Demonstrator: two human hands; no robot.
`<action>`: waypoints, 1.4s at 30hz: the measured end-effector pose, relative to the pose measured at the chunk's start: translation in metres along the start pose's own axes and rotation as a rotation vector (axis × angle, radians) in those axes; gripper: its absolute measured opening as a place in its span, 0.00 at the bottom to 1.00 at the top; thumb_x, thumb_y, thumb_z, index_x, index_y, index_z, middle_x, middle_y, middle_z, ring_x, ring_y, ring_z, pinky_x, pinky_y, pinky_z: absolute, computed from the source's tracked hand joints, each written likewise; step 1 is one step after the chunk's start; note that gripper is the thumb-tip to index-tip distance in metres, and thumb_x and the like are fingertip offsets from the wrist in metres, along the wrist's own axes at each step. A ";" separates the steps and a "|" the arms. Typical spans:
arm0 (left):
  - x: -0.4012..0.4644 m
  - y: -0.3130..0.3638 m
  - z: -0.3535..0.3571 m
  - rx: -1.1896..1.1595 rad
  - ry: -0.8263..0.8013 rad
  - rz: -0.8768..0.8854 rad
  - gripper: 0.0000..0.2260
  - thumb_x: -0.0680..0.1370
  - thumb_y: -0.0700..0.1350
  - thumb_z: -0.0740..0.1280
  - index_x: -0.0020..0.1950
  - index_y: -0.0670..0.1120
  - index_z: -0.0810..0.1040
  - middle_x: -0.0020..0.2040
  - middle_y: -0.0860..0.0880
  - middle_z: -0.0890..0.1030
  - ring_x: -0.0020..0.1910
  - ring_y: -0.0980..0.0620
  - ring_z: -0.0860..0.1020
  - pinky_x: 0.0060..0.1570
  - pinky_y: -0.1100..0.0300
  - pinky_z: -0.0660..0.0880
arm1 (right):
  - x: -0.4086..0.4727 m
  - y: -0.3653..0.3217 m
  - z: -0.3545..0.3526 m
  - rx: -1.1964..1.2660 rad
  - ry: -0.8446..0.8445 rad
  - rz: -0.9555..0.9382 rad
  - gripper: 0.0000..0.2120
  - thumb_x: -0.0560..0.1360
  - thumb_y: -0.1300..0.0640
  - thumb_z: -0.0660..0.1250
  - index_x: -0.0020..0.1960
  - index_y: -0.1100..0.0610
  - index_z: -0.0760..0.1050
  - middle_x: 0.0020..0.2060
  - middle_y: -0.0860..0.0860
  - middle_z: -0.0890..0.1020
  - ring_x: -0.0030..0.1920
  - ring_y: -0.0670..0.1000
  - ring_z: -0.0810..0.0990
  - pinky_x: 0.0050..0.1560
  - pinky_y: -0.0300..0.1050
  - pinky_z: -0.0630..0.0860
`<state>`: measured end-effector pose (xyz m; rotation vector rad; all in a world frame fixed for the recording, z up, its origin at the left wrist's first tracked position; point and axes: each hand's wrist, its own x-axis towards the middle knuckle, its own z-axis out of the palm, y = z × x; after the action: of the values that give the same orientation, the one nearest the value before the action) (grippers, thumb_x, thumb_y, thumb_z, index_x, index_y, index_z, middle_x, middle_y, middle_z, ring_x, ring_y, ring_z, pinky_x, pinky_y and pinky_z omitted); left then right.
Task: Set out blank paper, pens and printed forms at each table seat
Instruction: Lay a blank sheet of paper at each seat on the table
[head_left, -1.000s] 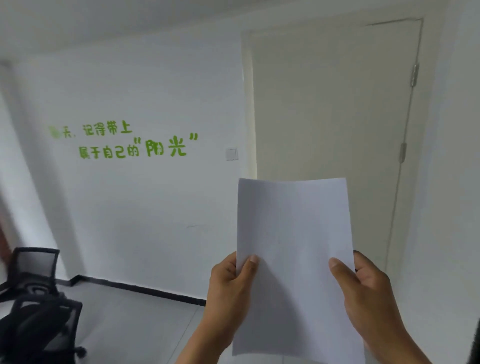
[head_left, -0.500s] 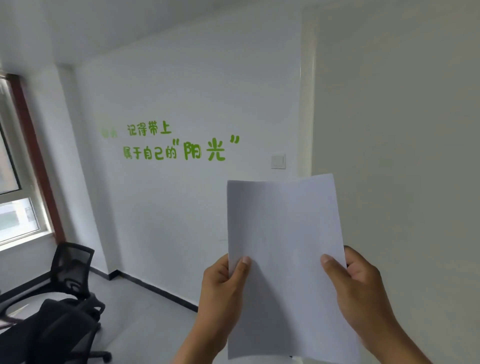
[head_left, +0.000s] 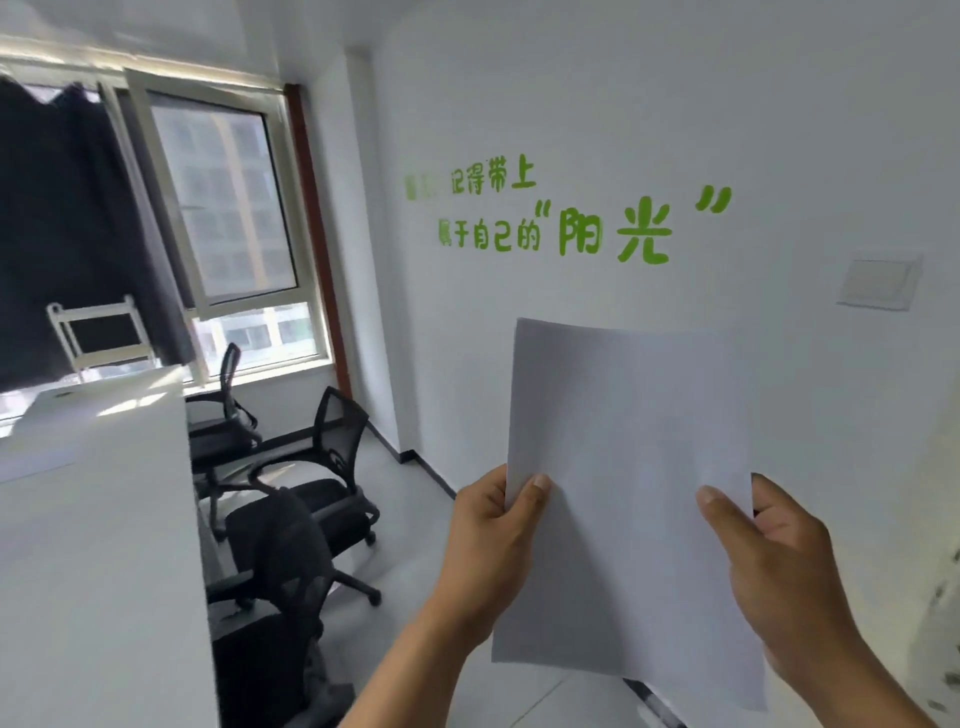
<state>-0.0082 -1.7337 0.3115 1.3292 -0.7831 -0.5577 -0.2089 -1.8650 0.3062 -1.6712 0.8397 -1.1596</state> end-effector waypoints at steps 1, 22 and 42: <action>0.017 -0.004 -0.002 0.003 0.047 0.007 0.11 0.87 0.44 0.68 0.50 0.41 0.84 0.43 0.45 0.86 0.41 0.47 0.83 0.44 0.50 0.80 | 0.025 0.010 0.011 0.024 -0.041 -0.005 0.21 0.85 0.55 0.70 0.42 0.65 0.65 0.29 0.49 0.62 0.30 0.51 0.58 0.35 0.44 0.59; 0.258 -0.104 -0.141 0.022 0.611 -0.009 0.10 0.88 0.44 0.66 0.57 0.47 0.87 0.52 0.49 0.91 0.50 0.48 0.88 0.52 0.53 0.84 | 0.304 0.098 0.316 0.112 -0.635 0.066 0.13 0.84 0.50 0.71 0.50 0.60 0.79 0.48 0.72 0.81 0.38 0.67 0.78 0.43 0.60 0.77; 0.431 -0.139 -0.380 0.120 1.076 -0.112 0.10 0.88 0.50 0.66 0.59 0.49 0.87 0.54 0.51 0.90 0.52 0.46 0.89 0.54 0.47 0.87 | 0.429 0.100 0.708 0.226 -1.070 0.053 0.06 0.86 0.56 0.69 0.55 0.53 0.85 0.45 0.47 0.91 0.45 0.53 0.90 0.49 0.51 0.83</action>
<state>0.5676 -1.8412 0.2329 1.5316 0.1501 0.1638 0.5968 -2.0727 0.2492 -1.7297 0.0598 -0.1861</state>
